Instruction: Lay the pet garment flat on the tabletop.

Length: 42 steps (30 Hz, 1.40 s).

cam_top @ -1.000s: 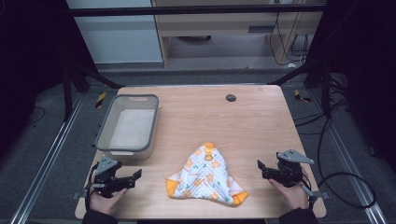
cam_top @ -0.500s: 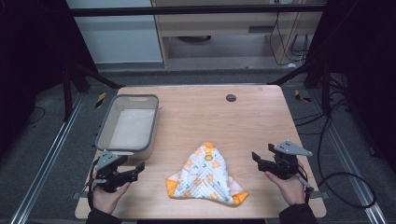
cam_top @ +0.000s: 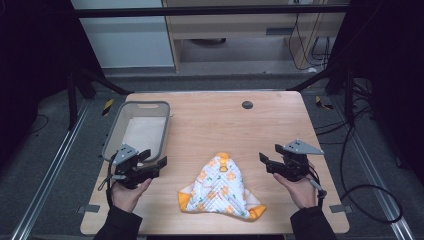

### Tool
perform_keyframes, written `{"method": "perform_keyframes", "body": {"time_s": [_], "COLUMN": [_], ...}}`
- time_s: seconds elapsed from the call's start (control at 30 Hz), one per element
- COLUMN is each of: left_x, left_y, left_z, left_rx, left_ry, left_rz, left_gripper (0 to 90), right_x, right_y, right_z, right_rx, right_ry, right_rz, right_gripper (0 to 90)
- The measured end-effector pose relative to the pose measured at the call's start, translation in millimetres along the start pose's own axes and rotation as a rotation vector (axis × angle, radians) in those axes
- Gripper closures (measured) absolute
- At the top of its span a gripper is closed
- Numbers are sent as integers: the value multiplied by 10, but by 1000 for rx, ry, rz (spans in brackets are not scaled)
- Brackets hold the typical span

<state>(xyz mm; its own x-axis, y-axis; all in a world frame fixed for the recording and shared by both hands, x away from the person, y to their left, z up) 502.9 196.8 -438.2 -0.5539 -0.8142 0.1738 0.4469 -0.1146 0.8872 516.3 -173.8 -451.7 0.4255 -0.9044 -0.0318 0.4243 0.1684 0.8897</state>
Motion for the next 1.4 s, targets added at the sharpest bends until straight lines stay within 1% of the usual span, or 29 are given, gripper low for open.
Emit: {"method": "perform_keyframes", "body": {"time_s": [0.03, 0.07, 0.13, 0.17, 0.2, 0.23, 0.27, 0.33, 0.37, 0.4, 0.47, 0.53, 0.6, 0.63, 0.67, 0.7, 0.73, 0.77, 0.8, 0.87, 0.97, 1.03, 1.1, 1.13, 1.17, 1.23, 1.33, 1.37, 1.4], "left_x": [50, 50, 98, 135, 135, 165, 165, 199, 240, 240, 291, 348, 384, 417, 417, 450, 450, 466, 488, 524, 576, 593, 613, 629, 636, 650, 662, 665, 665], "left_y": [30, 30, 47, 46, 46, 40, 40, 27, 6, 6, -28, -88, -135, -186, -186, -237, -237, -258, -281, -328, -414, -436, -476, -490, -503, -535, -588, -619, -619], "left_z": [-67, -67, -133, -201, -201, -270, -270, -340, -410, -410, -474, -555, -614, -667, -667, -715, -715, -734, -753, -790, -859, -883, -919, -937, -946, -976, -1018, -1041, -1041], "left_rx": [-9, -9, -15, -25, -25, -37, -37, -52, -69, -69, -93, -127, -148, -169, -169, -193, -193, -198, -205, -223, -259, -266, -289, -293, -302, -317, -330, -336, -336], "left_ry": [-7, -7, -22, -31, -31, -38, -38, -48, -57, -57, -74, -83, -94, -104, -104, -112, -112, -118, -128, -145, -157, -164, -167, -170, -173, -169, -176, -179, -179], "left_rz": [-11, -11, -16, -24, -24, -30, -30, -39, -46, -46, -59, -85, -95, -100, -100, -112, -112, -113, -107, -110, -127, -124, -134, -131, -138, -149, -137, -131, -131], "left_gripper": [291, 292, 296, 303, 306, 310, 315, 330, 334, 344, 351, 359, 362, 364, 368, 370, 371, 377, 377, 380, 384, 384, 380, 378, 378, 376, 377, 383, 388], "right_x": [-23, -23, -39, -53, -59, -66, -66, -99, -113, -128, -147, -188, -229, -273, -273, -297, -297, -334, -334, -378, -443, -455, -483, -500, -523, -553, -602, -631, -631], "right_y": [37, 37, 57, 66, 70, 72, 72, 61, 53, 43, 35, 11, -23, -72, -72, -118, -118, -160, -160, -203, -276, -296, -352, -368, -384, -415, -461, -492, -492], "right_z": [-21, -21, -40, -67, -81, -95, -95, -143, -161, -177, -192, -221, -246, -272, -272, -304, -304, -329, -329, -352, -391, -397, -416, -424, -428, -459, -496, -513, -513], "right_rx": [4, 4, 3, -2, -3, -4, -4, -13, -18, -23, -26, -31, -41, -55, -55, -74, -74, -86, -86, -100, -125, -131, -148, -153, -161, -169, -188, -199, -199], "right_ry": [8, 8, 15, 18, 17, 19, 19, 25, 27, 29, 33, 45, 60, 75, 75, 78, 78, 84, 84, 97, 121, 128, 136, 144, 157, 169, 180, 195, 195], "right_rz": [-2, -2, -5, -2, 1, 1, 1, 8, 13, 20, 25, 36, 41, 41, 41, 56, 56, 68, 68, 74, 86, 82, 85, 84, 73, 72, 88, 86, 86], "right_gripper": [340, 340, 346, 355, 355, 365, 365, 383, 391, 396, 402, 418, 436, 448, 448, 454, 454, 464, 464, 472, 475, 475, 477, 477, 478, 481, 482, 486, 486]}}
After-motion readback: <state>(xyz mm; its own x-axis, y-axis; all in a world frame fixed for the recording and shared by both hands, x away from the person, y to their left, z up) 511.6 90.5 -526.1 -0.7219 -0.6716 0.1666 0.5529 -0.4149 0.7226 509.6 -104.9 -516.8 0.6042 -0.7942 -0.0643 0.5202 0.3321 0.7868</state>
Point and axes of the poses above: each handheld gripper's, and its own axes: z roughly backward along the jaws, y roughly out of its top, x roughly to its right, the point moved 8 cm from there along -z, roughly forward along the jaws, and after that the axes turned 4 degrees about -y, right-handed, at the moved point
